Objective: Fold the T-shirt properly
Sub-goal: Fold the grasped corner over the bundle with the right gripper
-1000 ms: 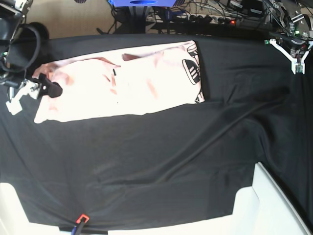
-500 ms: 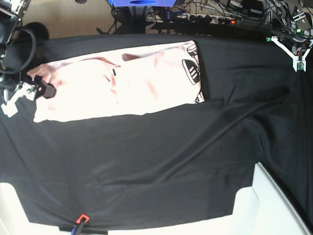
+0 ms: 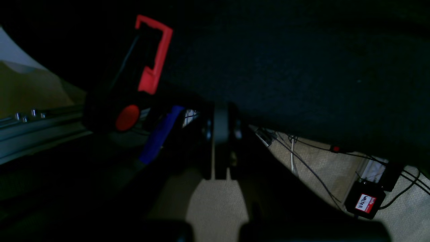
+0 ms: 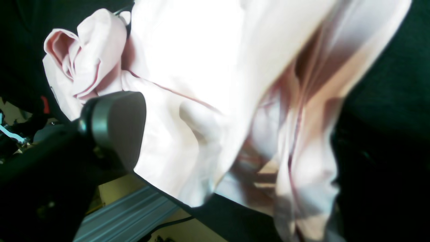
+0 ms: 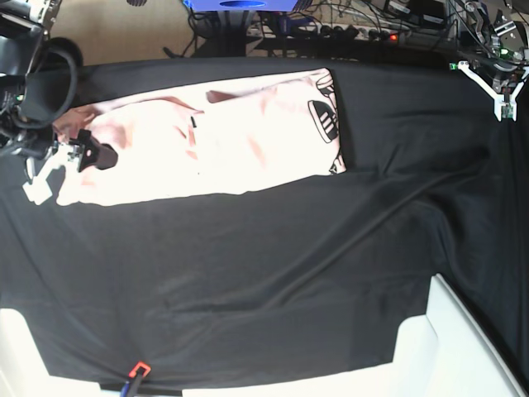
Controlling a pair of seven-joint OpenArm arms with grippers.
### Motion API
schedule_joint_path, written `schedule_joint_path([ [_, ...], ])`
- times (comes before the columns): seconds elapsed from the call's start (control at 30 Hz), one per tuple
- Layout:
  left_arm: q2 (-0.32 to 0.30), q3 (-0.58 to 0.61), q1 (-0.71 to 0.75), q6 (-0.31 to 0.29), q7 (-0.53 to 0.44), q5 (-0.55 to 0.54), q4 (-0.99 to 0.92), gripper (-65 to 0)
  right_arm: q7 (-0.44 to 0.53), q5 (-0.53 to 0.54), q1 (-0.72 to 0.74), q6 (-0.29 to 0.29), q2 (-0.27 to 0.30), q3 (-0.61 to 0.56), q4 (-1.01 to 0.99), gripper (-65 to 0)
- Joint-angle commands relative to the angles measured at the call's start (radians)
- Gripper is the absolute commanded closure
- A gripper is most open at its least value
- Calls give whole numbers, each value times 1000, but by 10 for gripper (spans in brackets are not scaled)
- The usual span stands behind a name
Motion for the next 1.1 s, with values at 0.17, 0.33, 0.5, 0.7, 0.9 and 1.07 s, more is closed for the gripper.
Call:
schedule_joint_path([
  [0.17, -14, -4, 1, 4, -13, 1, 17, 0, -19, -5, 2, -1, 8, -4, 8, -61],
  [0.33, -12, -4, 1, 4, -13, 1, 17, 0, -12, -17, 5, -1, 15, -4, 11, -4],
  [0.5, -12, -4, 3, 4, -13, 1, 17, 0, 21, -111, 36, -1, 32, -2, 14, -3],
  [0.7, -12, -7, 3, 4, -13, 4, 17, 0, 47, -241, 99, -1, 75, 5, 14, -3],
  [0.9, -12, -7, 3, 4, -13, 4, 17, 0, 74, -361, 148, -1, 116, 5, 14, -3],
  [1.07, -9, -4, 3, 4, -13, 4, 17, 0, 105, -538, 159, -1, 110, 5, 43, -3],
])
